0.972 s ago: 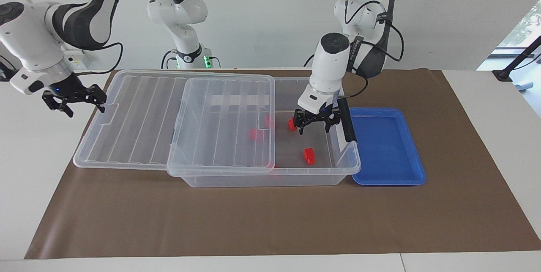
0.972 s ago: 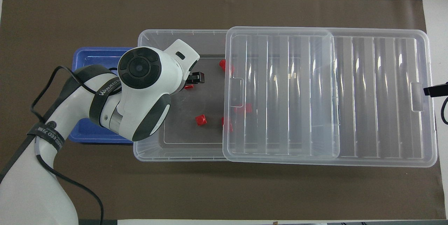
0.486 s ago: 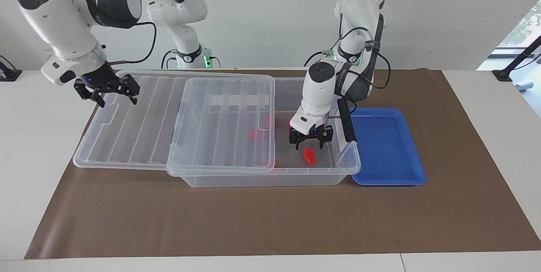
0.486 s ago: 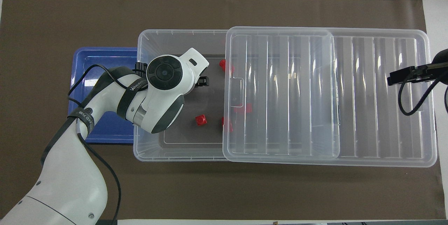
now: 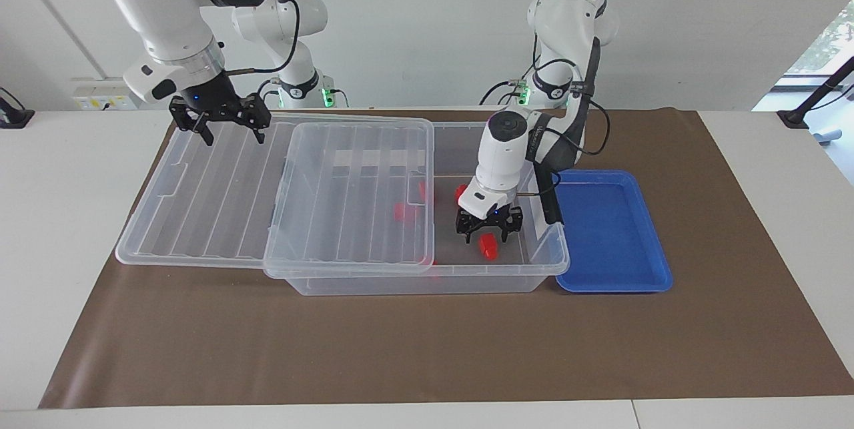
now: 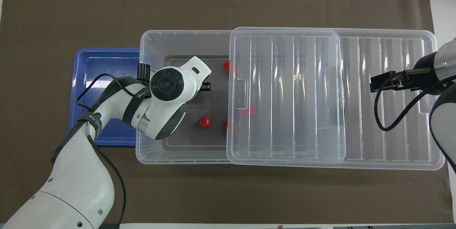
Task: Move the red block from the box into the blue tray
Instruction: 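Grasp a red block with the left gripper and lift it, then carry the red block over the blue tray with the left gripper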
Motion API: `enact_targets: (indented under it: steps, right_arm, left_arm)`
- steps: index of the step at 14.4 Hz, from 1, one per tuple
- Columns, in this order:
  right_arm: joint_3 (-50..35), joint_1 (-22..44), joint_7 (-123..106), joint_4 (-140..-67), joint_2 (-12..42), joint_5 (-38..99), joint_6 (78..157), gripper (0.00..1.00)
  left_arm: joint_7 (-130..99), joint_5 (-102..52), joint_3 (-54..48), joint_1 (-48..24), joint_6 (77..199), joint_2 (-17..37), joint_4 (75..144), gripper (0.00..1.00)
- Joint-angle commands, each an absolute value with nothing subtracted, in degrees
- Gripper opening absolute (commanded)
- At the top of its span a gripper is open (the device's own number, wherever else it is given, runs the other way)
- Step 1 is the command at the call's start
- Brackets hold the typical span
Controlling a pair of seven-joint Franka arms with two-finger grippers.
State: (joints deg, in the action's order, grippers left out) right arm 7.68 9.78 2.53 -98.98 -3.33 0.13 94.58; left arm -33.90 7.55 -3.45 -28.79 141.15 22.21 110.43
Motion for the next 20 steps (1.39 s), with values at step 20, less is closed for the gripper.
enact_targets:
  steps: [20]
  right_arm:
    - [7.9, 4.6, -2.4, -98.9, -4.6, -0.5, 91.8, 1.00]
  left_arm:
    - [-10.8, 4.7, -2.7, -15.8, 122.2, -4.0, 117.7, 0.00]
